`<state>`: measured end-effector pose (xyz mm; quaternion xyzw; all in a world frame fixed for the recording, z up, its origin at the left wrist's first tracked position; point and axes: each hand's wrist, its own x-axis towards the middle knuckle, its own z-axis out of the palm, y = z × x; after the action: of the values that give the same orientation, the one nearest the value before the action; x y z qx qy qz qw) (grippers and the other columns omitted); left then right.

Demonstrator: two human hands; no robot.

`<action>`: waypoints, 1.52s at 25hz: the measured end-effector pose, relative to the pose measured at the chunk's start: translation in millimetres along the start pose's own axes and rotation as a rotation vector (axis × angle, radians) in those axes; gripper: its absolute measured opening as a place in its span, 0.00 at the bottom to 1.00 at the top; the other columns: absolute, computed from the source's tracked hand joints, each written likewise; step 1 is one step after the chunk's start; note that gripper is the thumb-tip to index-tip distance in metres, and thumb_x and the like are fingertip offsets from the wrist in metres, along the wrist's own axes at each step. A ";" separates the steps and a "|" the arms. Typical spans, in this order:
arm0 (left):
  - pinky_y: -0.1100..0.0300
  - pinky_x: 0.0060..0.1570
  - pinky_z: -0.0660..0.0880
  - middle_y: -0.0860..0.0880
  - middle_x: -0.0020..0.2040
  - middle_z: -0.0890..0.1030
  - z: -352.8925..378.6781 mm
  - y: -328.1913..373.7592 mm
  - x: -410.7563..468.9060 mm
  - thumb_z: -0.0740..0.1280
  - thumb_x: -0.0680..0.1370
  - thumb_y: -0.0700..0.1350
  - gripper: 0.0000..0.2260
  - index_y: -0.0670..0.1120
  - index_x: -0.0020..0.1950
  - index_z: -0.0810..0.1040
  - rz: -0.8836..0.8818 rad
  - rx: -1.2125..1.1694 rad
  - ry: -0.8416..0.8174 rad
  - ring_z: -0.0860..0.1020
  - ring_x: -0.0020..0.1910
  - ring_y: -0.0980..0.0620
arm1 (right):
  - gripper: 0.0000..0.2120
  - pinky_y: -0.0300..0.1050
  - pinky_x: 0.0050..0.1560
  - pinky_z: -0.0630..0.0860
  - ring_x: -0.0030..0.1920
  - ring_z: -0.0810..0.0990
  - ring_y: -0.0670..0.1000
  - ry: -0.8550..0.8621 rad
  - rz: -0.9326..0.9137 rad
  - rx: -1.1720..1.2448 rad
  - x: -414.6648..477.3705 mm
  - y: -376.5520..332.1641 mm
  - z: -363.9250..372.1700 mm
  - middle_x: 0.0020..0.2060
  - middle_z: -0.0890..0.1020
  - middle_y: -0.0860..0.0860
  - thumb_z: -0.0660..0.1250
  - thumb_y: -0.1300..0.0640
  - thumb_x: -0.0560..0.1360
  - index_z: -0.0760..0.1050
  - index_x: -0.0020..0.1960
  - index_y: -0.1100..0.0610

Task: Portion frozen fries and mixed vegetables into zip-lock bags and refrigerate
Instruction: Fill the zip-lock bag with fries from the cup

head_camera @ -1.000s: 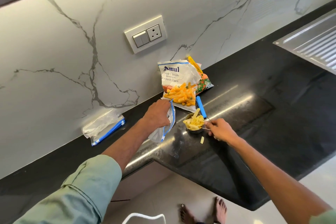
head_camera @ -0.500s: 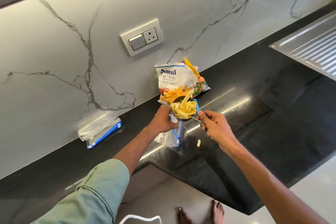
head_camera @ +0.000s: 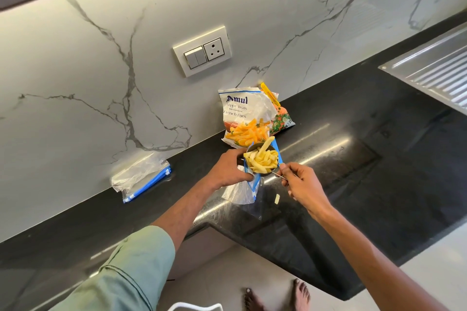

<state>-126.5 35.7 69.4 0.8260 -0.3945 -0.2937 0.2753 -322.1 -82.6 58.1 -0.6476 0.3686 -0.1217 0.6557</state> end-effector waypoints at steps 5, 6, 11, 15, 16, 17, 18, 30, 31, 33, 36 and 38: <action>0.56 0.57 0.81 0.52 0.59 0.83 3.0 1.1 -4.8 0.79 0.67 0.45 0.32 0.49 0.71 0.77 0.067 0.124 0.110 0.82 0.53 0.56 | 0.13 0.39 0.33 0.76 0.33 0.80 0.45 0.059 -0.022 -0.104 0.7 9.8 8.2 0.41 0.85 0.51 0.62 0.48 0.86 0.81 0.50 0.53; 0.54 0.58 0.81 0.50 0.61 0.83 1.7 2.6 -5.9 0.79 0.67 0.45 0.33 0.49 0.72 0.76 0.064 0.130 0.132 0.82 0.54 0.54 | 0.12 0.38 0.32 0.76 0.33 0.81 0.46 0.067 -0.022 -0.104 0.6 10.6 9.2 0.42 0.85 0.51 0.62 0.48 0.86 0.81 0.51 0.53; 0.55 0.52 0.83 0.52 0.51 0.82 -3.3 6.3 -10.2 0.75 0.74 0.41 0.14 0.48 0.58 0.78 0.124 0.150 0.282 0.82 0.47 0.54 | 0.11 0.42 0.35 0.81 0.39 0.85 0.48 0.088 -0.010 -0.067 1.0 11.8 10.6 0.43 0.85 0.50 0.63 0.48 0.85 0.81 0.51 0.51; 0.59 0.49 0.83 0.52 0.49 0.80 -6.6 6.8 -11.0 0.75 0.75 0.40 0.15 0.47 0.56 0.74 0.107 0.124 0.346 0.81 0.45 0.53 | 0.11 0.48 0.41 0.86 0.46 0.86 0.49 0.079 0.006 -0.011 4.3 10.2 12.2 0.47 0.85 0.49 0.64 0.48 0.85 0.82 0.54 0.52; 0.59 0.49 0.83 0.53 0.48 0.80 -6.7 6.9 -11.2 0.75 0.75 0.41 0.15 0.49 0.56 0.74 0.108 0.132 0.352 0.81 0.45 0.54 | 0.10 0.48 0.43 0.86 0.47 0.86 0.49 0.072 0.007 0.010 4.8 9.9 12.5 0.48 0.85 0.49 0.65 0.49 0.84 0.82 0.54 0.53; 0.59 0.48 0.83 0.54 0.48 0.81 -6.8 6.4 -10.8 0.76 0.75 0.42 0.15 0.50 0.56 0.74 0.103 0.134 0.361 0.81 0.45 0.55 | 0.10 0.47 0.43 0.86 0.49 0.86 0.49 0.062 0.005 0.030 5.2 8.9 12.4 0.49 0.85 0.49 0.65 0.49 0.84 0.82 0.54 0.53; 0.59 0.48 0.83 0.55 0.48 0.81 -6.7 5.9 -10.7 0.76 0.75 0.42 0.15 0.51 0.55 0.74 0.092 0.126 0.368 0.81 0.45 0.56 | 0.10 0.44 0.43 0.85 0.50 0.86 0.49 0.048 0.001 0.042 5.8 8.6 11.5 0.50 0.85 0.50 0.65 0.50 0.84 0.83 0.55 0.53; 0.64 0.36 0.79 0.42 0.52 0.86 -25.8 2.9 -10.5 0.73 0.75 0.29 0.15 0.39 0.60 0.81 -0.183 -0.579 0.202 0.85 0.45 0.53 | 0.18 0.49 0.51 0.84 0.60 0.85 0.50 -0.492 -0.019 0.256 16.4 -1.0 -16.4 0.65 0.83 0.47 0.65 0.51 0.80 0.79 0.68 0.53; 0.64 0.35 0.79 0.43 0.51 0.86 -25.4 1.7 -10.3 0.72 0.75 0.29 0.15 0.40 0.60 0.81 -0.201 -0.596 0.179 0.85 0.44 0.53 | 0.18 0.49 0.51 0.84 0.61 0.84 0.52 -0.498 -0.028 0.230 17.2 -3.8 -16.3 0.67 0.82 0.46 0.65 0.51 0.81 0.80 0.68 0.53; 0.62 0.35 0.80 0.44 0.51 0.87 -23.9 -2.6 -9.1 0.69 0.78 0.30 0.14 0.42 0.60 0.81 -0.272 -0.652 0.115 0.85 0.42 0.54 | 0.15 0.51 0.51 0.84 0.61 0.84 0.52 -0.506 -0.041 0.188 18.7 -8.0 -17.7 0.67 0.82 0.43 0.64 0.53 0.83 0.80 0.68 0.52; 0.57 0.42 0.81 0.43 0.52 0.85 -21.2 -7.9 -10.3 0.68 0.80 0.35 0.11 0.42 0.62 0.81 -0.398 -0.755 -0.028 0.82 0.46 0.50 | 0.15 0.47 0.50 0.83 0.62 0.84 0.51 -0.568 -0.040 0.149 18.1 -15.4 -20.6 0.63 0.85 0.45 0.62 0.55 0.85 0.76 0.70 0.46; 0.52 0.48 0.81 0.41 0.50 0.85 -18.0 -6.2 -15.5 0.69 0.80 0.37 0.07 0.41 0.58 0.82 -0.380 -0.766 -0.112 0.82 0.46 0.46 | 0.17 0.46 0.50 0.83 0.61 0.84 0.50 -0.619 -0.035 0.121 18.3 -20.7 -18.5 0.62 0.85 0.47 0.61 0.56 0.86 0.73 0.73 0.46</action>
<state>-118.8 55.7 81.5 0.7049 -0.1120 -0.5088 0.4813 -314.6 -111.0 73.7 -0.6201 0.1323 0.0484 0.7718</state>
